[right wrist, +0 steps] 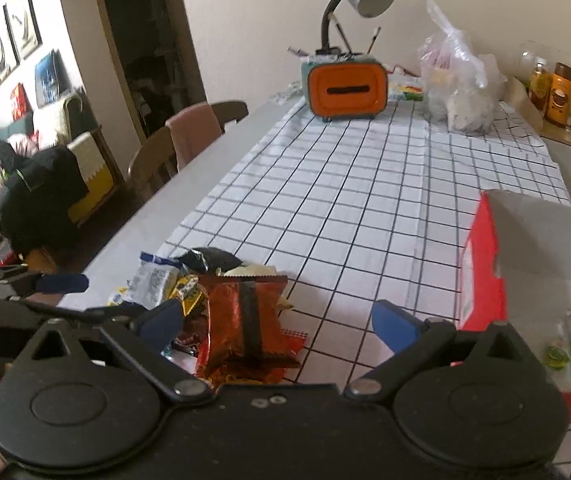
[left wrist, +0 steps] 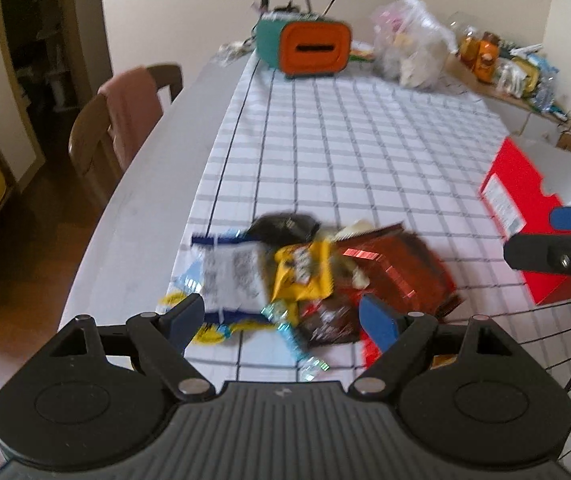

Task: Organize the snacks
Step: 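Grasp the orange chip packet with the right gripper while the left gripper grasps a blue candy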

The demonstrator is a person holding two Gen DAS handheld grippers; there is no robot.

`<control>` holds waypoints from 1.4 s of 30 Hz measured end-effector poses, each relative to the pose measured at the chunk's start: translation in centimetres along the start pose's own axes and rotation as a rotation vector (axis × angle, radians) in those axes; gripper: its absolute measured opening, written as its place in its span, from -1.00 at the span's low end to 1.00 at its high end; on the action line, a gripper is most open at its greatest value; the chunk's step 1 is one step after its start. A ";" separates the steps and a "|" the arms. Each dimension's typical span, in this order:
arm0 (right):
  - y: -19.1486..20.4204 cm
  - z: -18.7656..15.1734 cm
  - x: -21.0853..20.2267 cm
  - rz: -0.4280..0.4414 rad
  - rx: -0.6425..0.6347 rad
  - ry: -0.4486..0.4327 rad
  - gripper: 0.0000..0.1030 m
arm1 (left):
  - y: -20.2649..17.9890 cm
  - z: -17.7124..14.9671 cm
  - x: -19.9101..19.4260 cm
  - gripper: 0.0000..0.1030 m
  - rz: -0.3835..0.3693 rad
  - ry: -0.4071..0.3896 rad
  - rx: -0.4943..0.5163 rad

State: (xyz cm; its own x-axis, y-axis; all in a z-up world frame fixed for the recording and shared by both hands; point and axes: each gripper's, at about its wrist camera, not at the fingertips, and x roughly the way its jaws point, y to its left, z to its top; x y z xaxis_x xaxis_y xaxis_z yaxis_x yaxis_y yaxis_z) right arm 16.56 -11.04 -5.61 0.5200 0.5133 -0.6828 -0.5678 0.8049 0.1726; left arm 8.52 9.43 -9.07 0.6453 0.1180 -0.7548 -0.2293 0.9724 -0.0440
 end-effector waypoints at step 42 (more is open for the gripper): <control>3.0 -0.5 9.9 -0.025 -0.089 0.209 -0.14 | 1.6 -2.4 6.3 -0.76 -0.054 0.157 -0.101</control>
State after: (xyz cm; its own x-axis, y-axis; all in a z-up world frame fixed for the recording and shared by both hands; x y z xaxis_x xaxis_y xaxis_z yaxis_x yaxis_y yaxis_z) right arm 19.70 -3.66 -12.19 0.3964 0.4135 -0.8197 -0.6154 0.7823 0.0970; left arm 10.49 11.21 -15.42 0.5386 0.0251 -0.8422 -0.2744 0.9503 -0.1471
